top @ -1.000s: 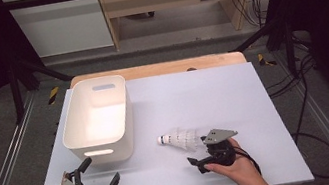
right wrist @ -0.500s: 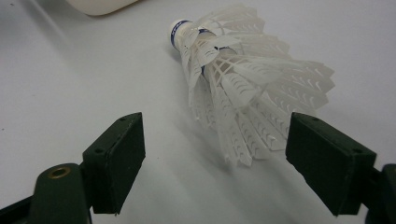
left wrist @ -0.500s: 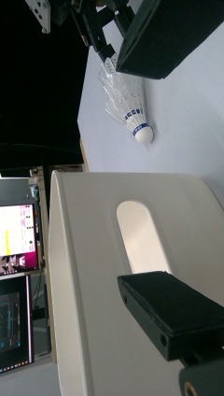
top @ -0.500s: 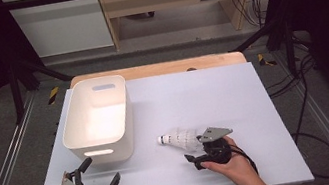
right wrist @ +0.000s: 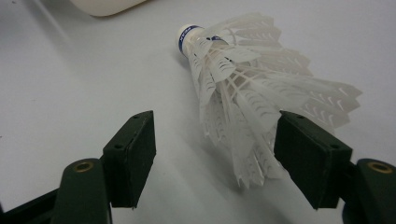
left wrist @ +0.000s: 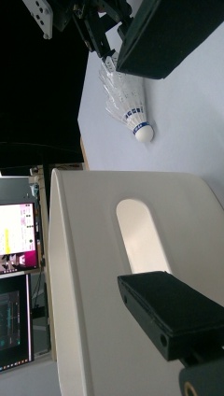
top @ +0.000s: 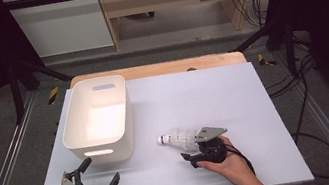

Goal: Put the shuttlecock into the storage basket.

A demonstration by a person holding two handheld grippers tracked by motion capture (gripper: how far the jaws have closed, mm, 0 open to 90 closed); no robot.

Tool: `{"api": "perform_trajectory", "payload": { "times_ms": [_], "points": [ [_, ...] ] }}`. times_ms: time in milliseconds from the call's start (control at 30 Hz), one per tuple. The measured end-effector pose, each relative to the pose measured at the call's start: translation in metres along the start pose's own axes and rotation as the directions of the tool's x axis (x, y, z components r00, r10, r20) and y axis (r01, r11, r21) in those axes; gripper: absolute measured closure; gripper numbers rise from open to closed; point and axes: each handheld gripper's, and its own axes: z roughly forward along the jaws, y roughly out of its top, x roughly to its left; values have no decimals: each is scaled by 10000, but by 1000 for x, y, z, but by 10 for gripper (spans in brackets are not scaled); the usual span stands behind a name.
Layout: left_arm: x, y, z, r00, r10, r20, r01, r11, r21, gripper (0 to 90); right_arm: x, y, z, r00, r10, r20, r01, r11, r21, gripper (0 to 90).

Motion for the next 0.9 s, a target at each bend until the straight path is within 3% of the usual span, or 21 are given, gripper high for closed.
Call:
{"api": "perform_trajectory", "payload": {
  "times_ms": [900],
  "points": [
    [0, 0, -1, 10000, 6, -27, -6, 10000, -4, 11, 2, 4, 8, 9998, -171, -79, 170, 9998, -87, 428]
  ]
}}
